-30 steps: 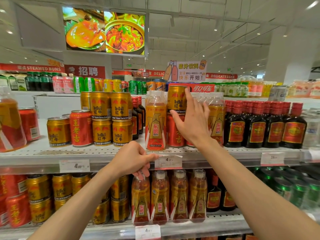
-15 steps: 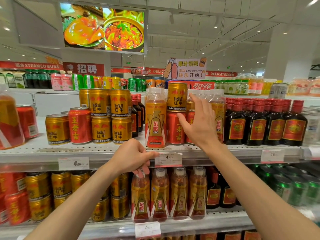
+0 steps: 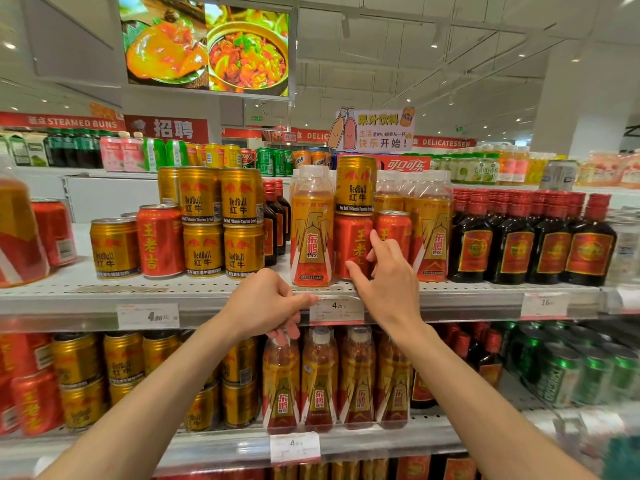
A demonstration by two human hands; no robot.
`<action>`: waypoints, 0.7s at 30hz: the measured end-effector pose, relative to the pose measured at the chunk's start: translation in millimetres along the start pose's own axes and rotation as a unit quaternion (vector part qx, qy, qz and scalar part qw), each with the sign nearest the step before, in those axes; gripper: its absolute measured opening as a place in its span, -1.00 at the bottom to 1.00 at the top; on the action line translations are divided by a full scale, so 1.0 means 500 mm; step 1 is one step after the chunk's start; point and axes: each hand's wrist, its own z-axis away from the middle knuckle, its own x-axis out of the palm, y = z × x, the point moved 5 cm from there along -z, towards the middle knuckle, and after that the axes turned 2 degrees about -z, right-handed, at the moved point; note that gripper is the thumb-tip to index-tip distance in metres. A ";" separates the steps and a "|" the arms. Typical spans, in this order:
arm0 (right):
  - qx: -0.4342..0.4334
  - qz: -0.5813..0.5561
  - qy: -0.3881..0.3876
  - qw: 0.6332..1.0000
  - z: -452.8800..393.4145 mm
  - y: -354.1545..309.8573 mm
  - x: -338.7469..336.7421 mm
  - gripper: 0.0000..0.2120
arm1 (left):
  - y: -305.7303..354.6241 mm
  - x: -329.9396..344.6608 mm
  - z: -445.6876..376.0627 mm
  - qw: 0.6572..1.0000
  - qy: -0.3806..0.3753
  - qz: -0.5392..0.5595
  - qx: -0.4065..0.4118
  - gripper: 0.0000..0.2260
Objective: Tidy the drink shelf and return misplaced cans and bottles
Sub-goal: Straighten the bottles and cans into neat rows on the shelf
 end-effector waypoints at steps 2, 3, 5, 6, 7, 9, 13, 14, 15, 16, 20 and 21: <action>-0.004 -0.011 0.007 1.000 0.003 -0.001 0.004 -0.36 | 0.000 0.001 0.000 1.000 0.000 0.001 0.001 -0.56; -0.006 -0.014 0.011 1.000 0.004 -0.003 0.005 -0.36 | 0.000 0.001 -0.001 1.000 0.001 0.001 0.001 -0.56; -0.012 -0.020 0.020 1.000 0.004 -0.006 0.006 -0.37 | 0.001 0.001 -0.001 1.000 0.002 0.002 0.001 -0.56; -0.014 -0.022 0.022 0.999 0.005 -0.007 0.006 -0.37 | 0.002 0.000 -0.001 1.000 0.003 0.002 0.001 -0.56; -0.015 -0.022 0.022 0.999 0.005 -0.007 0.006 -0.37 | 0.002 0.000 -0.001 1.000 0.003 0.000 0.002 -0.55; -0.022 -0.021 0.017 0.999 0.008 -0.006 0.003 -0.37 | 0.002 0.000 -0.001 1.000 0.003 -0.003 0.004 -0.54; -0.039 -0.018 0.015 0.999 0.014 0.006 -0.016 -0.45 | 0.002 0.000 0.001 1.000 0.005 -0.002 0.009 -0.54; -0.041 -0.015 0.024 0.999 0.014 0.012 -0.026 -0.50 | 0.002 0.000 0.001 1.000 0.005 -0.001 0.010 -0.54; -0.042 -0.013 0.037 0.998 0.013 0.020 -0.037 -0.55 | 0.002 0.000 0.001 1.000 0.005 -0.001 0.010 -0.54; -0.040 -0.008 0.053 0.998 0.011 0.029 -0.048 -0.59 | 0.003 -0.001 0.001 1.000 0.005 0.001 0.009 -0.55; -0.014 0.035 0.118 0.992 0.001 0.072 -0.092 -0.61 | 0.006 0.000 0.001 1.000 -0.001 0.007 0.006 -0.56; -0.004 0.046 0.133 0.990 -0.002 0.083 -0.100 -0.59 | 0.006 0.000 0.001 1.000 -0.003 0.008 0.004 -0.57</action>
